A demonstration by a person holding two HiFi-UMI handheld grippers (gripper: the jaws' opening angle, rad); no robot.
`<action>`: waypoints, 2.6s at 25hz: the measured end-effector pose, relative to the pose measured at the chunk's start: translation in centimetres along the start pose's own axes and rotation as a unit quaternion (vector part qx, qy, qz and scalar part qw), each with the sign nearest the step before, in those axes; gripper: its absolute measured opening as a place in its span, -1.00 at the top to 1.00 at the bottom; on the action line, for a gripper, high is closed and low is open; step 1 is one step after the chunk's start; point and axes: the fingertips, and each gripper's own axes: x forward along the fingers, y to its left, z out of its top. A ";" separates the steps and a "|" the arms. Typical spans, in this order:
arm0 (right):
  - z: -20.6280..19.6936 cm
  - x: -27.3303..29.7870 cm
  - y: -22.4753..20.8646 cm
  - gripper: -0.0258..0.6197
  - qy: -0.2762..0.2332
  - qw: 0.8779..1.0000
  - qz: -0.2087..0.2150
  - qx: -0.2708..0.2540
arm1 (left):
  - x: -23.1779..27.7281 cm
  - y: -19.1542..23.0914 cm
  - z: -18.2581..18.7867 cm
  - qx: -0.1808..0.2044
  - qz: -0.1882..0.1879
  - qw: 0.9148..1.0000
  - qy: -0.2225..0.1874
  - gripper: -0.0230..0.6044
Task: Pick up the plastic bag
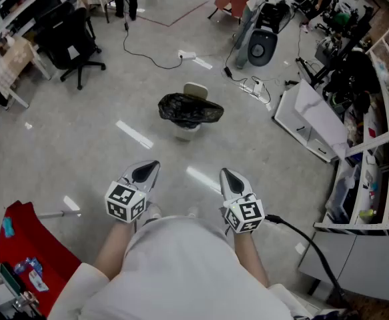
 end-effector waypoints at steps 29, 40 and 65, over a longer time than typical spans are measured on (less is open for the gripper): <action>-3.1 -2.0 -5.9 0.92 0.030 0.997 0.076 0.008 | 4.6 -4.1 -3.1 0.017 0.043 0.998 0.040 0.92; -3.3 -1.3 -9.3 0.92 0.037 0.994 0.106 -0.006 | 7.6 -4.5 -3.0 -0.008 0.060 0.998 0.031 0.92; 0.8 21.5 -12.8 0.92 0.071 0.996 0.042 0.042 | 18.8 18.3 4.5 0.018 0.022 0.997 0.072 0.92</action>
